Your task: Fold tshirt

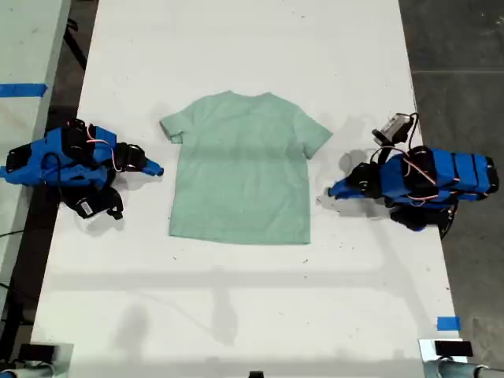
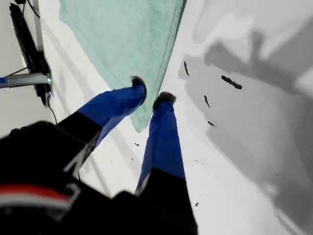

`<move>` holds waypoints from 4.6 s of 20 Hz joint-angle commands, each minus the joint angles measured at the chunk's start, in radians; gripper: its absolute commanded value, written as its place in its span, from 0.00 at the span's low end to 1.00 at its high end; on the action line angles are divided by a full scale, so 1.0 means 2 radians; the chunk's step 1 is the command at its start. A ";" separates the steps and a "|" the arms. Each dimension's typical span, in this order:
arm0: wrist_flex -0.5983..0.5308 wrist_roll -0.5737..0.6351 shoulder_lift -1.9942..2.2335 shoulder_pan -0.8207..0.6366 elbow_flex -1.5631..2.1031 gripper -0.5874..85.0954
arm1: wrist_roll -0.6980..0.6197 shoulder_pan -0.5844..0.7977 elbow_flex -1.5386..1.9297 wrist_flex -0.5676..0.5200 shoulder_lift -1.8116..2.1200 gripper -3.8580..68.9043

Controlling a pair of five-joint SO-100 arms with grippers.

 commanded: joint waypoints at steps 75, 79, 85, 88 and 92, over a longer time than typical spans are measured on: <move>0.113 0.132 -0.748 -0.243 -0.669 0.01 | -0.513 0.407 -0.575 -0.074 -0.890 0.04; 0.111 0.131 -0.748 -0.242 -0.663 0.01 | -0.493 0.341 -0.716 0.044 -0.887 0.04; 0.108 0.128 -0.748 -0.239 -0.662 0.01 | -0.391 0.239 -0.831 -0.071 -0.933 0.04; 0.107 0.125 -0.748 -0.235 -0.657 0.01 | -0.370 0.222 -0.876 -0.126 -1.018 0.04; 0.106 0.122 -0.748 -0.232 -0.654 0.01 | -0.354 0.215 -0.906 -0.213 -1.137 0.04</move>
